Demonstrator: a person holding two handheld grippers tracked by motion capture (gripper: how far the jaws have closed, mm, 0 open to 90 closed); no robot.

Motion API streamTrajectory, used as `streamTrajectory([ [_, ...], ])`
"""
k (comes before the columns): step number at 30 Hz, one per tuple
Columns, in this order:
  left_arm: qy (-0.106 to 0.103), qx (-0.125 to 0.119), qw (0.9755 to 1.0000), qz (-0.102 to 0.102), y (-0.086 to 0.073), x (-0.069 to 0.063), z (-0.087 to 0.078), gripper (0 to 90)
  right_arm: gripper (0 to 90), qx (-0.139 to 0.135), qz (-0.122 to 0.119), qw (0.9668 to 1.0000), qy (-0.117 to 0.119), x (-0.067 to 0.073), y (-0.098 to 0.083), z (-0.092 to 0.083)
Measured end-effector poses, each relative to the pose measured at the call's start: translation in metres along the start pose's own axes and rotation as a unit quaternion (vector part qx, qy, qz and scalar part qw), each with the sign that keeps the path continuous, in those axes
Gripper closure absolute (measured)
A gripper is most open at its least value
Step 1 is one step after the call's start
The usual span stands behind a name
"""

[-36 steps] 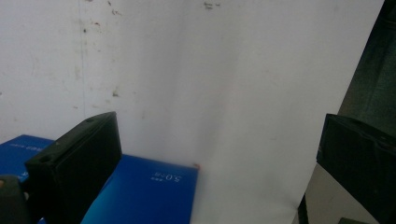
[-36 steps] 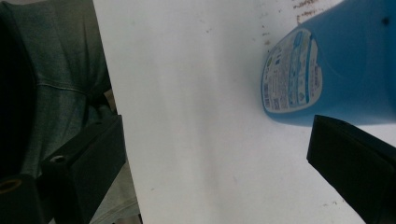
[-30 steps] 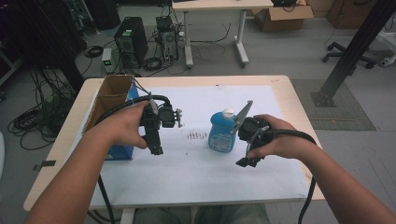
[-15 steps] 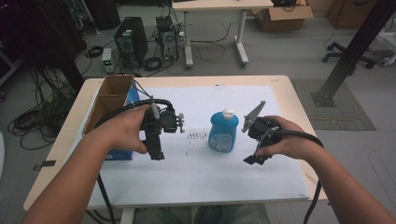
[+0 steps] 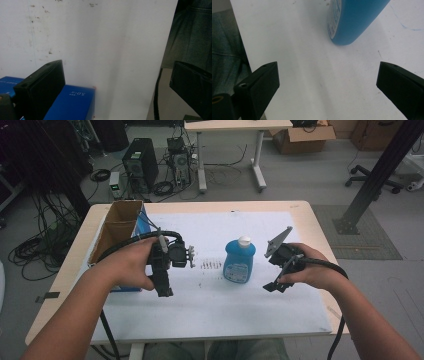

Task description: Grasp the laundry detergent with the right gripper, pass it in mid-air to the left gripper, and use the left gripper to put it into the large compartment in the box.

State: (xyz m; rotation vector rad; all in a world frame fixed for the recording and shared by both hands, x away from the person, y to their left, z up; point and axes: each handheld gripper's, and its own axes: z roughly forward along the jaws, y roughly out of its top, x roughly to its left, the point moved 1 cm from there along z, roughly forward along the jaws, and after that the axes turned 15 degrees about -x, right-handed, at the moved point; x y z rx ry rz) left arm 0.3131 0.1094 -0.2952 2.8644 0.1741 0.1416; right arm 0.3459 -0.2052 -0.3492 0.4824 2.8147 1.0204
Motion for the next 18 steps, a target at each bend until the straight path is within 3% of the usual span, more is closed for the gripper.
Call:
streamTrajectory([
  [18, 0.002, 0.001, 1.0000, -0.007, -0.012, -0.005, -0.001, 0.4, 4.8, -0.043, 0.019, 0.9989, -0.006, -0.015, -0.008, 0.012],
])
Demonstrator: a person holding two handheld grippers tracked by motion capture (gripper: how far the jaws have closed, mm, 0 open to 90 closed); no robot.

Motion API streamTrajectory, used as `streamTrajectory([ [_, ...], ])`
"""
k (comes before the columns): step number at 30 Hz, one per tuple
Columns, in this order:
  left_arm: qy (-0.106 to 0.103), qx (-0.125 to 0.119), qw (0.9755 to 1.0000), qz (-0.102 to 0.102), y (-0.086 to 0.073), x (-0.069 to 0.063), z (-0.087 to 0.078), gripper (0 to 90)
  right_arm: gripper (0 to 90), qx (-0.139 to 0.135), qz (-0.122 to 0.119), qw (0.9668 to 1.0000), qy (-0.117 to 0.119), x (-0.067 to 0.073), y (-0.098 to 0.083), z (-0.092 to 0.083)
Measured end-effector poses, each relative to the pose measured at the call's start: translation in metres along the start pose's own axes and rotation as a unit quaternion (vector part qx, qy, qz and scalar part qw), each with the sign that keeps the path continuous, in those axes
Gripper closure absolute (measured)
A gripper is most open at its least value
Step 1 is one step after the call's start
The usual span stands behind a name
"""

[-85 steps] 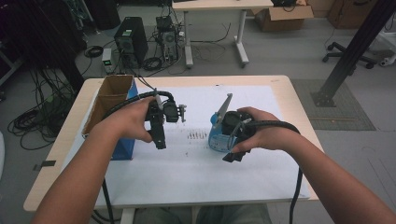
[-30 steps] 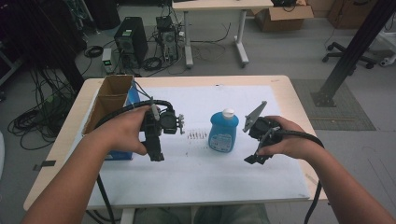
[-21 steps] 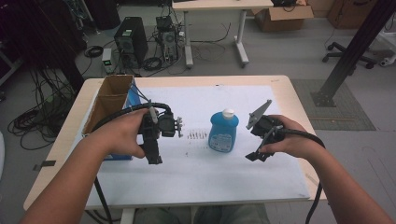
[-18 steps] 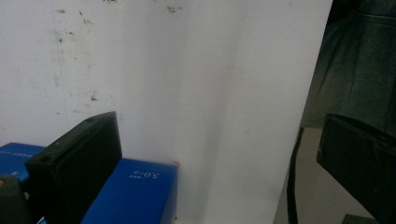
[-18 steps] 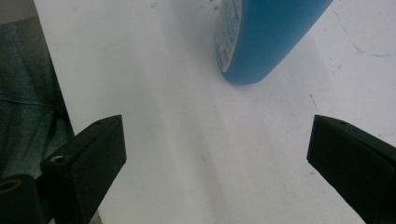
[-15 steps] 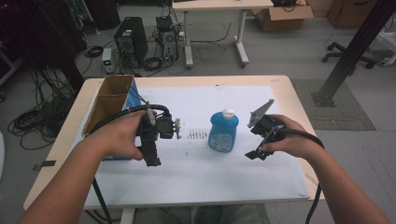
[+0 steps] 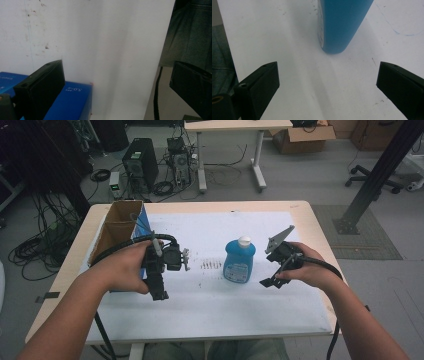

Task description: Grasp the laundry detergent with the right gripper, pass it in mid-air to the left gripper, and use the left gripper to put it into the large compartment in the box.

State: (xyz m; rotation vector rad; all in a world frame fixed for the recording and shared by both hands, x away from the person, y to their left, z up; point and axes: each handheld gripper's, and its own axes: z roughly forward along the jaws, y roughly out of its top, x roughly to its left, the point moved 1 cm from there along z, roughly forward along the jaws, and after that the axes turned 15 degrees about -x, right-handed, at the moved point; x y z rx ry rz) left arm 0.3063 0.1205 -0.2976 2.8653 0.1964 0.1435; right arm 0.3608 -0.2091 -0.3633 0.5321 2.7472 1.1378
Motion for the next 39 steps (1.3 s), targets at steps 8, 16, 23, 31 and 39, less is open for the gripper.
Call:
streamTrajectory([
  [8, -0.002, 0.007, 1.0000, 0.002, -0.001, 0.000, 0.002, 0.4, 4.7, -0.020, 0.008, 0.9998, -0.002, -0.007, -0.002, 0.006],
  [16, -0.003, 0.011, 0.9999, 0.000, -0.003, 0.001, 0.004, 0.4, 4.6, -0.035, 0.010, 0.9994, 0.003, -0.012, -0.003, 0.013],
  [23, -0.003, 0.012, 0.9999, 0.000, -0.003, 0.001, 0.004, 0.4, 4.4, -0.044, 0.010, 0.9989, 0.011, -0.012, -0.004, 0.018],
  [31, -0.002, 0.014, 0.9999, 0.000, -0.003, 0.001, 0.003, 0.4, 4.2, -0.065, 0.014, 0.9976, 0.019, -0.013, -0.007, 0.023],
  [39, -0.004, 0.014, 0.9999, 0.004, -0.001, 0.000, 0.004, 0.4, 3.7, -0.083, 0.011, 0.9962, 0.026, -0.014, -0.008, 0.027],
])
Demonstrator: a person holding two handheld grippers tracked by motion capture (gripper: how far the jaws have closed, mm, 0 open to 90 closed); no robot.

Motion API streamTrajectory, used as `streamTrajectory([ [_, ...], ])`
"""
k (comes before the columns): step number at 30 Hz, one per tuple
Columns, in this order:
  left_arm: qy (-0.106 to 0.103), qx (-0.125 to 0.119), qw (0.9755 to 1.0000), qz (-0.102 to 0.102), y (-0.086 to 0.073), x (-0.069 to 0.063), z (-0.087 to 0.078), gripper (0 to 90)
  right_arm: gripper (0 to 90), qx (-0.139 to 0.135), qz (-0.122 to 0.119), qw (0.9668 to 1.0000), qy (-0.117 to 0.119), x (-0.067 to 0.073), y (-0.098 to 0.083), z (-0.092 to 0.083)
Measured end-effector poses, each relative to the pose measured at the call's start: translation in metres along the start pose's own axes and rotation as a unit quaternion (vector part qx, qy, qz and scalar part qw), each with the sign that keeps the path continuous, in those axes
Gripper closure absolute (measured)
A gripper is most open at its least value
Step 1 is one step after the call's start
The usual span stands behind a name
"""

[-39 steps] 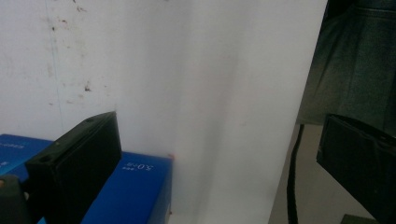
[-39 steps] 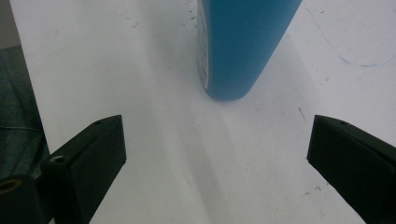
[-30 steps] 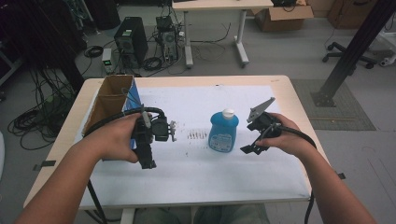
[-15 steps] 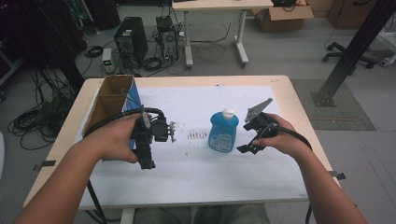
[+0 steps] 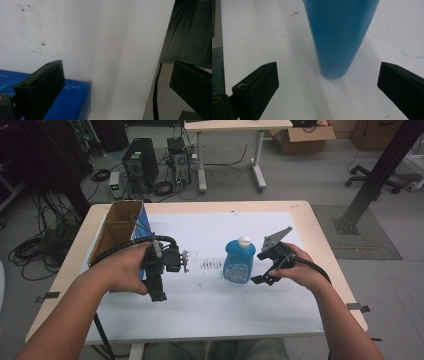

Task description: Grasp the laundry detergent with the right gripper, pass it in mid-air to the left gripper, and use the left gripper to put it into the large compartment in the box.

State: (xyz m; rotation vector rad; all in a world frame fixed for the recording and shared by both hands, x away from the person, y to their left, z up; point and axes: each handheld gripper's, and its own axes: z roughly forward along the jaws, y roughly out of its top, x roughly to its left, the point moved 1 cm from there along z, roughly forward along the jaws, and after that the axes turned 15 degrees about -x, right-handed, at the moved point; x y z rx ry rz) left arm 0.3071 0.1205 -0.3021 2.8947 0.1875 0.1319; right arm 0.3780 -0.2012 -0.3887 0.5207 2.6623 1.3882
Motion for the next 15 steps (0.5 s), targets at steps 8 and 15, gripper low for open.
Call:
streamTrajectory([
  [8, -0.001, -0.001, 1.0000, 0.003, 0.003, 0.000, 0.000, 0.4, 3.7, -0.016, -0.005, 0.9999, 0.001, -0.001, 0.000, 0.009],
  [15, -0.003, 0.002, 1.0000, 0.003, 0.005, 0.000, 0.002, 0.4, 3.6, -0.031, -0.004, 0.9995, 0.003, -0.002, -0.001, 0.014],
])
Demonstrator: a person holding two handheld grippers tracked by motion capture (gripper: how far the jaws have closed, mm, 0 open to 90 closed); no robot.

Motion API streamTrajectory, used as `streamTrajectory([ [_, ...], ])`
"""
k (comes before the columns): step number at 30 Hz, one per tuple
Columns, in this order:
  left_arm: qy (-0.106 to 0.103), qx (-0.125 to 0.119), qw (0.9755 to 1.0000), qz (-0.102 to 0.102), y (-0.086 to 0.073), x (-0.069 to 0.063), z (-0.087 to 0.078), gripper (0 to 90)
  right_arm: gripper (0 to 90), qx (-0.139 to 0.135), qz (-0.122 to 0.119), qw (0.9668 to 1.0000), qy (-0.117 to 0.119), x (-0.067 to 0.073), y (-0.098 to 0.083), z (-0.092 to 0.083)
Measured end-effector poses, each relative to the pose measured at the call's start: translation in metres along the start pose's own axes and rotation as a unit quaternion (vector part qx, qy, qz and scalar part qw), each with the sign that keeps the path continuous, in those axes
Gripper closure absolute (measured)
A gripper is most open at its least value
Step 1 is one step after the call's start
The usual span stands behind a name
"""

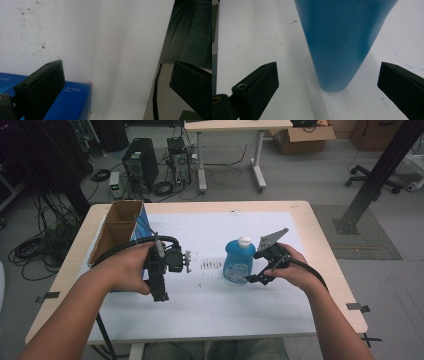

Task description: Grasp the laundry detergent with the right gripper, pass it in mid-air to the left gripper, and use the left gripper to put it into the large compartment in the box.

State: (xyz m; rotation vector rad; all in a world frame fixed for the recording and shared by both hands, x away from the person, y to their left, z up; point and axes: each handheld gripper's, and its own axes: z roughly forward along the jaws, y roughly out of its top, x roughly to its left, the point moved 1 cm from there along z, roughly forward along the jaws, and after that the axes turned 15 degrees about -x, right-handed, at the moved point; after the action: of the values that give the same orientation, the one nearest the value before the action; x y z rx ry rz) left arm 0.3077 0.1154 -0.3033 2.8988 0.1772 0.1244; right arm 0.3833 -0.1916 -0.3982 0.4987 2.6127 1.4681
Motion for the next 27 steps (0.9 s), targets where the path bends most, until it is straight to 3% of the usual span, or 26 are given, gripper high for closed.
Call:
streamTrajectory([
  [18, -0.005, 0.006, 1.0000, 0.002, 0.006, 0.000, 0.000, 0.4, 2.0, -0.046, -0.004, 0.9989, -0.005, -0.001, -0.008, 0.008],
  [27, -0.007, 0.009, 0.9999, 0.005, 0.010, 0.000, 0.003, 0.4, 1.9, -0.080, 0.003, 0.9968, -0.002, -0.002, -0.010, 0.013],
])
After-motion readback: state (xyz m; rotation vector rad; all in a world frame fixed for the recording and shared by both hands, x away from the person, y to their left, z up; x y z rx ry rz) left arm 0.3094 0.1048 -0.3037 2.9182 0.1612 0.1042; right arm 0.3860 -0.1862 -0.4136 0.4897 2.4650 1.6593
